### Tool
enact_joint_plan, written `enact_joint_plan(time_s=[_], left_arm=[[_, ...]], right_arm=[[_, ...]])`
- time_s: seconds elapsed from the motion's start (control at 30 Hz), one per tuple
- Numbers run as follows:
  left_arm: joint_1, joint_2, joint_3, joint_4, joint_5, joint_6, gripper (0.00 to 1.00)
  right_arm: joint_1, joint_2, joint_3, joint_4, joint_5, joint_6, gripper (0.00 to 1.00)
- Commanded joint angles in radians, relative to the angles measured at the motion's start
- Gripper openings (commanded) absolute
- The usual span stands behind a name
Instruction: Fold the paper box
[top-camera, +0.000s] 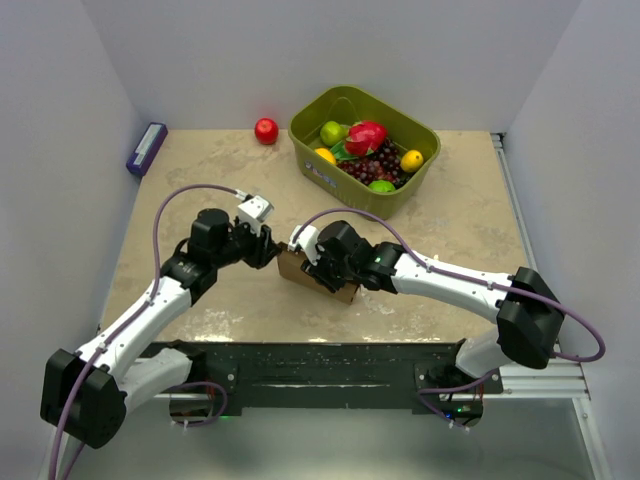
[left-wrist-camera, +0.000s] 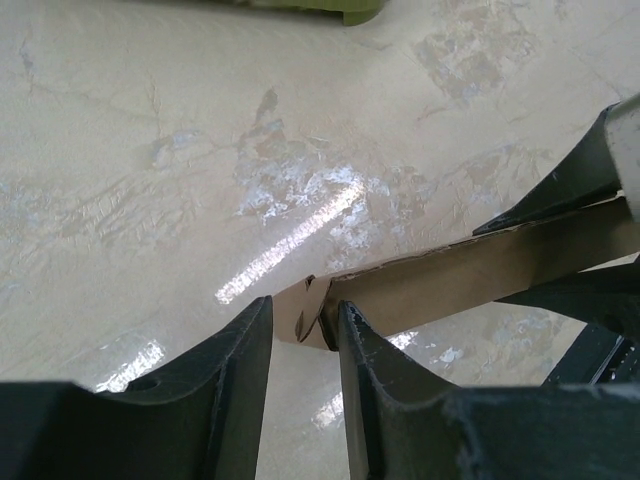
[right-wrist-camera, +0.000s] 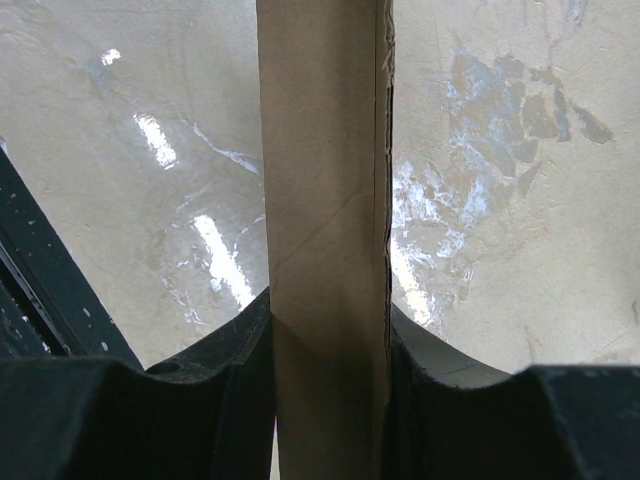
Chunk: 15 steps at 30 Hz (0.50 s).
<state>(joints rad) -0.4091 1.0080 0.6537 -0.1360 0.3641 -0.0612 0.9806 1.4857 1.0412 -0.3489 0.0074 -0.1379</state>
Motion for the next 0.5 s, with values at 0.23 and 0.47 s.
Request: enact_joint_plan(time_s=[0.23,0.47], left_arm=[[-0.016,0.017,0.05,0.064,0.007,0.017,0.26],[-0.023,0.015,0.046,0.067,0.01,0.008,0.17]], right_arm=[[0.003,0.054,-0.021,0.03,-0.032,0.034,0.01],[0.004,0.062,-0.02,0.03,-0.029,0.035,0.01]])
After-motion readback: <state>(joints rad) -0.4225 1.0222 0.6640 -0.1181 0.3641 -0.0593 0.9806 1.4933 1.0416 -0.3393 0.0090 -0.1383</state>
